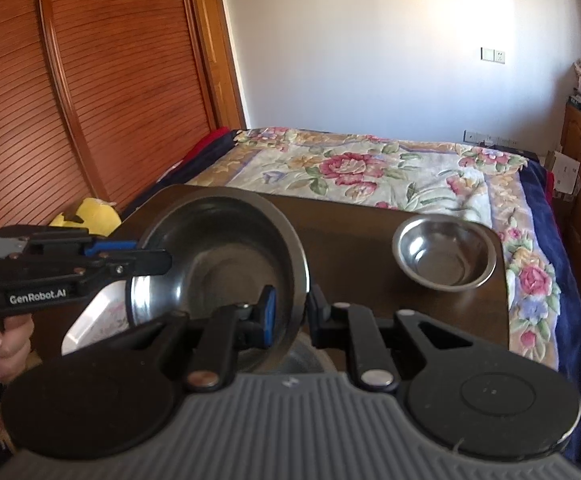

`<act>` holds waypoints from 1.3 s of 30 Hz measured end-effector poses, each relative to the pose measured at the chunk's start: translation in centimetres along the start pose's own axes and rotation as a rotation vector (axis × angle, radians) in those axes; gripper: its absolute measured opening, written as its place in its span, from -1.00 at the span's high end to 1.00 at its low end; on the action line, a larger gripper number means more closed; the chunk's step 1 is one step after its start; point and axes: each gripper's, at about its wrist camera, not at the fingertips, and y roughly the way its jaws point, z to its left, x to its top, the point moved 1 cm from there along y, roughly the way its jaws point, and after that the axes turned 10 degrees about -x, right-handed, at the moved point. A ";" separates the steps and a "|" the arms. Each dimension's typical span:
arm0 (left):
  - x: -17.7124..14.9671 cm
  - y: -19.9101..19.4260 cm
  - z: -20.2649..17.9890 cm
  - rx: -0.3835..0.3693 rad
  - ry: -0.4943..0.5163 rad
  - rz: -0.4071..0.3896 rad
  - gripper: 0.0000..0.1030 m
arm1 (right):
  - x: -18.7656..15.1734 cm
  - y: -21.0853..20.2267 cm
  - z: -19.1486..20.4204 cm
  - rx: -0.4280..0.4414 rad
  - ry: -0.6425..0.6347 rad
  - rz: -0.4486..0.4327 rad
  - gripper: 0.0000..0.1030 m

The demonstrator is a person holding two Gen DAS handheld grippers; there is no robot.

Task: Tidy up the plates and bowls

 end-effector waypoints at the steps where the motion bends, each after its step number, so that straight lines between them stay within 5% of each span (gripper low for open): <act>1: -0.2 0.0 -0.1 0.003 0.002 0.001 0.66 | -0.3 0.1 0.0 0.001 0.001 0.002 0.64; 5: -1.4 0.6 -0.1 0.016 -0.002 0.028 0.66 | -1.6 0.6 0.1 -0.002 0.010 0.027 0.79; 17: -4.6 1.0 0.1 -0.019 -0.027 0.089 0.66 | -4.6 1.0 -0.3 0.030 0.044 0.088 0.79; 39: -7.4 3.1 0.5 0.032 0.033 0.158 0.66 | -6.8 2.4 0.4 -0.029 -0.028 0.110 0.80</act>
